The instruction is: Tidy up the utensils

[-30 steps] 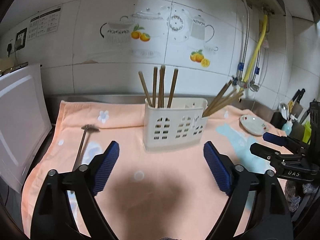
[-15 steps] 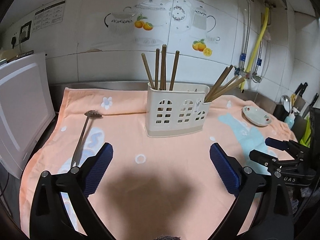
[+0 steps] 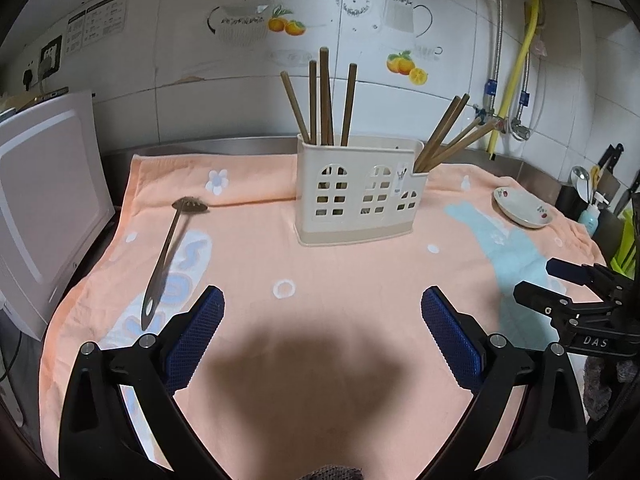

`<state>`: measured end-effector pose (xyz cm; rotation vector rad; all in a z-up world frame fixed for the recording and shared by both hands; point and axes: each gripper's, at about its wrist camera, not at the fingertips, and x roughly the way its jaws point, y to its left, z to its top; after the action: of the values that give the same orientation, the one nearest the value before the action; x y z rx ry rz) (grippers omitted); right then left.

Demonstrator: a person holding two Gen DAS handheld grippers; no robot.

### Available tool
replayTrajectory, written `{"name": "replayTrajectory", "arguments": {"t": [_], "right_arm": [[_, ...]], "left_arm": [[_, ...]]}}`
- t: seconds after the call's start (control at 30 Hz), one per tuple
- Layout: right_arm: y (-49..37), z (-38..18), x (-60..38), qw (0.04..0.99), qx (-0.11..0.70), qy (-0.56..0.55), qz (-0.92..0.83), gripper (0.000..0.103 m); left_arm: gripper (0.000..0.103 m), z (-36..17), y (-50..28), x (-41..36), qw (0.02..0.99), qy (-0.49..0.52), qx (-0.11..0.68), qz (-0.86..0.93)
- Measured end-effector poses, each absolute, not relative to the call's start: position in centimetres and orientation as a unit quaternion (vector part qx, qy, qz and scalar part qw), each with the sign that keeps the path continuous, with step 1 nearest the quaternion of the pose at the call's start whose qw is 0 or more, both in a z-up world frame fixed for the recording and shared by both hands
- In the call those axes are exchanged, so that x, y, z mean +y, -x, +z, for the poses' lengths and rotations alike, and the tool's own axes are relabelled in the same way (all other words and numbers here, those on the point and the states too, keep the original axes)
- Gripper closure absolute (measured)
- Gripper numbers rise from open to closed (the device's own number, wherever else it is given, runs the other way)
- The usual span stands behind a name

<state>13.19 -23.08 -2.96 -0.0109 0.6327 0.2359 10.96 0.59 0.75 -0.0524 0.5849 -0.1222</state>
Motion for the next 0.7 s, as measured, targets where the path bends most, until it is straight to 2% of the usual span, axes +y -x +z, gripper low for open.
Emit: {"name": "replayTrajectory", "arguments": {"t": [0.7], "right_arm": [[-12.9,-3.4,-23.1,0.942,0.316,0.004,0.116,0.016]], "left_arm": [[0.005,-0.9,-10.8,0.6,0.946,0.030,0.318,-0.047]]}}
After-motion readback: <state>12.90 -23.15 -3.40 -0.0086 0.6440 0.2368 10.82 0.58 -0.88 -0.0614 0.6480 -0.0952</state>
